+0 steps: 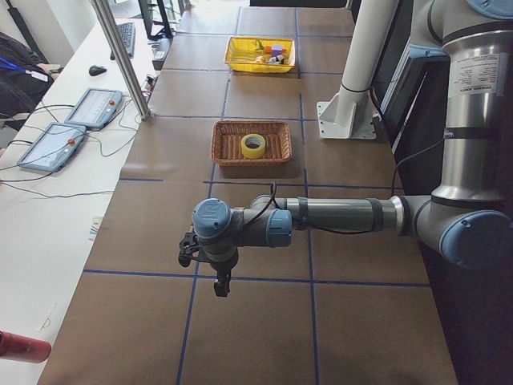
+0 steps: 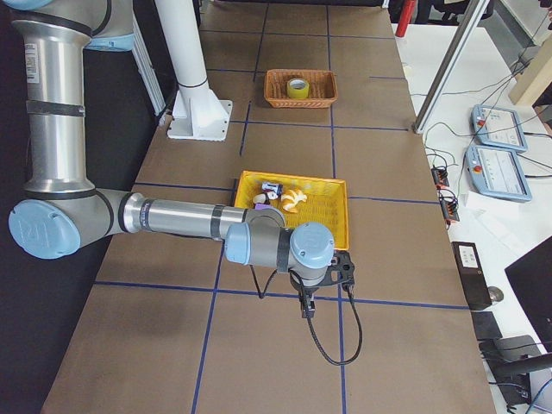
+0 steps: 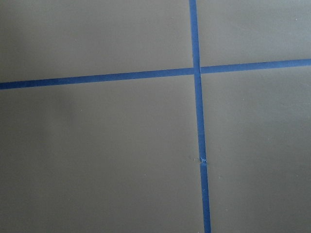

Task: Move tape to another basket

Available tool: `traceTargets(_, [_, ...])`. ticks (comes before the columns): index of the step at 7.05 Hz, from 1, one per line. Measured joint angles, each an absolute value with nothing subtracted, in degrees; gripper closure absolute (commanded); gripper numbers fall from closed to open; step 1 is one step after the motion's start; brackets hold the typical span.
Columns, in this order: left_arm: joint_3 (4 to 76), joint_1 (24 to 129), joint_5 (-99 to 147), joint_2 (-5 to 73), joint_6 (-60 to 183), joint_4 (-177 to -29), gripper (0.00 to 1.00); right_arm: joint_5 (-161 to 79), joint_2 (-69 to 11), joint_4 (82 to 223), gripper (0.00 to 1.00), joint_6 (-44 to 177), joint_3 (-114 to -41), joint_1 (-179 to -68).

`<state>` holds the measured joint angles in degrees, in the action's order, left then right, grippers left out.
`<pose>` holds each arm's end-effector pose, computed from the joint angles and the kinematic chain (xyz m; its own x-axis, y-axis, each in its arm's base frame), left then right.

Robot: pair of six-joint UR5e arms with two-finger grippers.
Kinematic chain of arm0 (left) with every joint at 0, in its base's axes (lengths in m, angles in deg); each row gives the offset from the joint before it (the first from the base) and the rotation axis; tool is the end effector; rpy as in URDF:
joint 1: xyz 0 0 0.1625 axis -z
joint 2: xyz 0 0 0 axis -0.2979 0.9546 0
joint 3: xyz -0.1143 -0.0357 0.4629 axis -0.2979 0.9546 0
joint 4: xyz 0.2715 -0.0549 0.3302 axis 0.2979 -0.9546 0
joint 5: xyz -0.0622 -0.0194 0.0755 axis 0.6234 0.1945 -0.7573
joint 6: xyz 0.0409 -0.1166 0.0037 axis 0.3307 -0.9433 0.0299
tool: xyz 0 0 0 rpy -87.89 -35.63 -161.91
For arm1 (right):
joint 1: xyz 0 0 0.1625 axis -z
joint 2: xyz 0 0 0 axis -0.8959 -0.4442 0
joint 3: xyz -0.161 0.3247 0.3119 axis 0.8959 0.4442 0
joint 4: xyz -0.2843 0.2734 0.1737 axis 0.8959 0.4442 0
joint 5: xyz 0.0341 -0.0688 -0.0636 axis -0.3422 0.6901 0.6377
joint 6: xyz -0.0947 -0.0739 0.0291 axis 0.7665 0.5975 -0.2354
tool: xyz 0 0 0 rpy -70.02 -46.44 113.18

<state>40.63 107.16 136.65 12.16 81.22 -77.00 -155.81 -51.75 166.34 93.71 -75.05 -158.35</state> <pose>-0.0459 -0.4886 0.7372 0.7162 0.0745 -0.6939 -0.0636 0.9971 0.0414 0.0812 -0.4798 0.7402 0.6674 -0.1007 0.7379 0.0450 0.9945 0.0950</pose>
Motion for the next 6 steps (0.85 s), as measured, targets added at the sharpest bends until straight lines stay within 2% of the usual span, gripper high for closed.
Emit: traceTargets(6, [40.6, 107.2, 136.7, 12.2, 81.2, -77.0, 0.0, -155.6, -51.7, 166.3, 0.0, 90.1, -75.6, -158.4])
